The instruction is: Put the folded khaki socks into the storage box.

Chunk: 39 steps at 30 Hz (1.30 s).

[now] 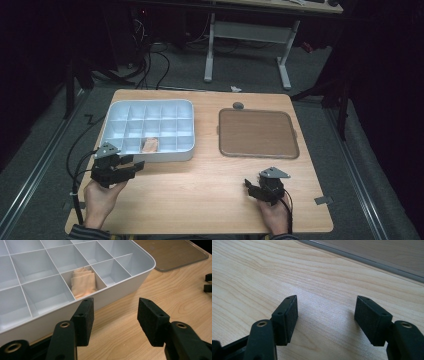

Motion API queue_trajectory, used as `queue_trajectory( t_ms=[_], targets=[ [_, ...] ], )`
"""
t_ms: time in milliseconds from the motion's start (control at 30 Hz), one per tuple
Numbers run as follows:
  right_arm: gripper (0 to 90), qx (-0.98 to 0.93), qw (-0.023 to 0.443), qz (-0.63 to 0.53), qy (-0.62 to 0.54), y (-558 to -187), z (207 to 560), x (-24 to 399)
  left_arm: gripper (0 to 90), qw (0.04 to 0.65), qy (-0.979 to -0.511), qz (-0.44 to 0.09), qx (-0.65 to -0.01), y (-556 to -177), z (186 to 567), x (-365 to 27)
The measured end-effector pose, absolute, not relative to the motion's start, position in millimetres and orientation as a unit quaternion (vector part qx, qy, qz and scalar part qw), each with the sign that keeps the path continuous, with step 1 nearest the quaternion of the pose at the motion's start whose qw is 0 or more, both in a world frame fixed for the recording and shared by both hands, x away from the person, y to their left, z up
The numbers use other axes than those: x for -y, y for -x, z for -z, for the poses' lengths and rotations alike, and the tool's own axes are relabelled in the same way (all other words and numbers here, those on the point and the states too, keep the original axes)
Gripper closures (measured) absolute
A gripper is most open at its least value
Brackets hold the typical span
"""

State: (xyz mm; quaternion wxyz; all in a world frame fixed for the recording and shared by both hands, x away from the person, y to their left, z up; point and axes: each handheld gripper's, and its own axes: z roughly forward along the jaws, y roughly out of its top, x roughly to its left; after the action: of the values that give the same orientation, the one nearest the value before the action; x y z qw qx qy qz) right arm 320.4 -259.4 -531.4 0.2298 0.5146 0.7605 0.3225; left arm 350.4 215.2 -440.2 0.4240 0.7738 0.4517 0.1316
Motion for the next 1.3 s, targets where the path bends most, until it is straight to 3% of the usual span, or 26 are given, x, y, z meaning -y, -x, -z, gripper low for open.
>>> queue_trajectory(
  t_ms=[1300],
  targets=[
    [35.3,-0.761,0.23,-0.322,-0.515,-320.4,531.4,259.4,45.6,0.429,-0.783,-0.103,-0.439,-334.5,474.0,-186.5]
  ],
)
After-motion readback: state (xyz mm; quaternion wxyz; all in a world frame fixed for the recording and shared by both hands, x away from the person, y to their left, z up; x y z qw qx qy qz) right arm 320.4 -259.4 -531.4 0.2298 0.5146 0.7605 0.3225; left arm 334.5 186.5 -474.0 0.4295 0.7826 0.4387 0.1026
